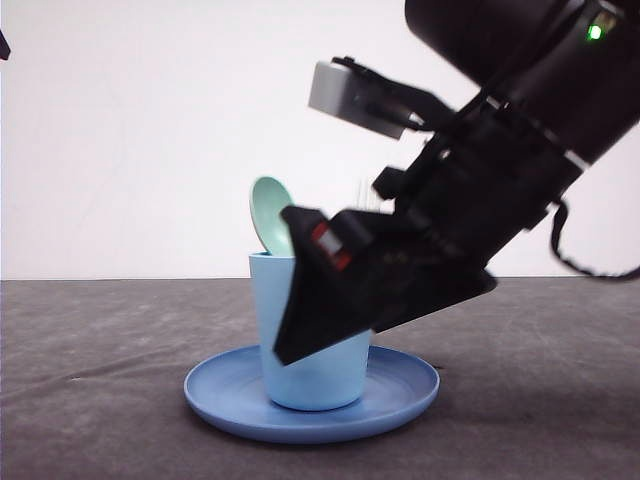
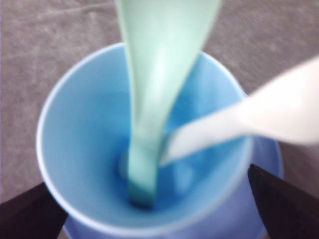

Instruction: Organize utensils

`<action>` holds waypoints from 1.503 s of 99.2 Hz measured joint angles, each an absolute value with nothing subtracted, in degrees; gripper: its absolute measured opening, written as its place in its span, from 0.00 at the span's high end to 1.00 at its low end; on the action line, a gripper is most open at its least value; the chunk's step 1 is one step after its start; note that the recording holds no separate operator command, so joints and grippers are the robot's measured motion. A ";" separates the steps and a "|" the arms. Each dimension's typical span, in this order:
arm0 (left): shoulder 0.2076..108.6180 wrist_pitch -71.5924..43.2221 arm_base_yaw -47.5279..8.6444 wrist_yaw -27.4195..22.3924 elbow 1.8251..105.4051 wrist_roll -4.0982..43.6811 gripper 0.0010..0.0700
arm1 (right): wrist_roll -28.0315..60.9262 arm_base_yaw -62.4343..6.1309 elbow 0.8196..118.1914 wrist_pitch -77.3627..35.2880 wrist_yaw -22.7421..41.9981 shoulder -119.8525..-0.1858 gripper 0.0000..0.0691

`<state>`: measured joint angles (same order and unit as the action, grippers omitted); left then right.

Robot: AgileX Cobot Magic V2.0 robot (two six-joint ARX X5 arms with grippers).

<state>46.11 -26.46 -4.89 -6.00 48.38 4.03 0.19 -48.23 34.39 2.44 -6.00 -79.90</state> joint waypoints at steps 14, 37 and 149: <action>46.11 -26.46 -4.89 -6.00 48.38 4.03 0.55 | 0.25 -47.53 35.88 -7.35 -6.00 -74.89 0.02; 46.11 -26.46 -4.89 -6.00 48.38 4.03 0.55 | 1.45 -43.68 40.47 -25.71 -4.05 -64.77 0.02; 46.11 -34.79 -4.89 -6.00 48.38 4.03 0.55 | -3.27 -7.97 49.36 -48.60 -5.96 -49.74 0.02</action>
